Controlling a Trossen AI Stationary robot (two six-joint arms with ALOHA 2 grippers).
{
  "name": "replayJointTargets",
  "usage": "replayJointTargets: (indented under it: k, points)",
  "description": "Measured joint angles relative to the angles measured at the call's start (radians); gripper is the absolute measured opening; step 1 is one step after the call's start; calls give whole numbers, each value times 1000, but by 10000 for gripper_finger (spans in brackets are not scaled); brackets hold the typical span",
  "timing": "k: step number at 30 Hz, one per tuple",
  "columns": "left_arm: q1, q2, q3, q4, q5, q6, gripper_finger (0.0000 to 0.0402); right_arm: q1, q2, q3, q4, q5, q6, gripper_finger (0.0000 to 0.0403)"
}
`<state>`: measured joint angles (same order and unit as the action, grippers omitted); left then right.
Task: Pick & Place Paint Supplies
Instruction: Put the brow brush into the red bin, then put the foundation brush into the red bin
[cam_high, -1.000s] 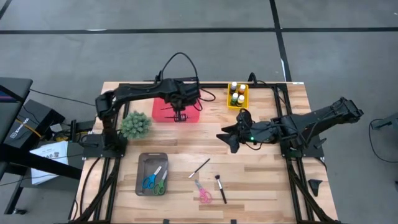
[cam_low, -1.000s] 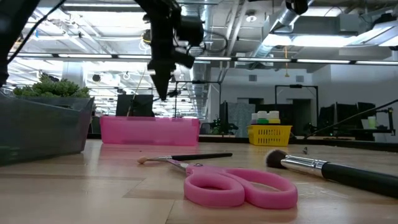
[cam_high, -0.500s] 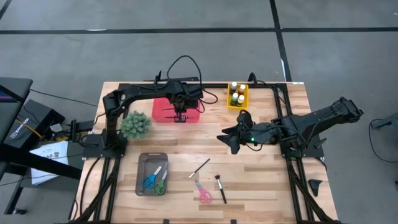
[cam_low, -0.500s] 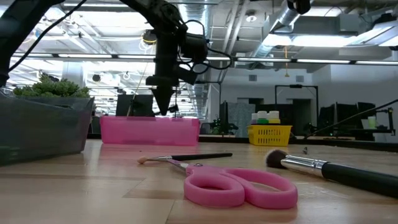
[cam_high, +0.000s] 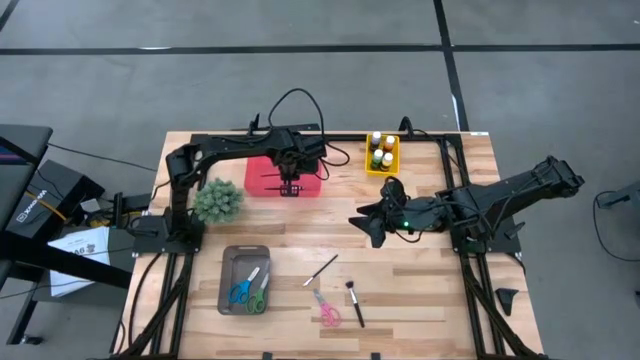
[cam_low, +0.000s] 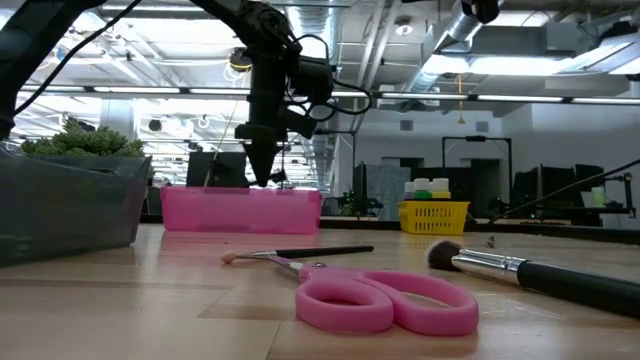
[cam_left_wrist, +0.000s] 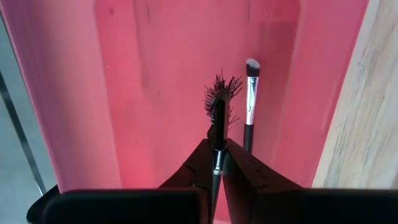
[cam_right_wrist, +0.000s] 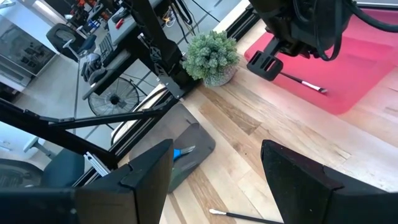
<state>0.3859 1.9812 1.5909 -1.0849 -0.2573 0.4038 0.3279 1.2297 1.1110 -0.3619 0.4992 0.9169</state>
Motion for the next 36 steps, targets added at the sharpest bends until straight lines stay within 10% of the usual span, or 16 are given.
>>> replayJointTargets:
  k: [22, 36]
  points:
    - [-2, -16, 0, -32, -83, 0, 78, 0, 0, 0, -32, 0, 44, 239]
    - [-23, -371, 0, 97, 76, -306, 84, 7, 2, -2, -459, 13, 363, 239]
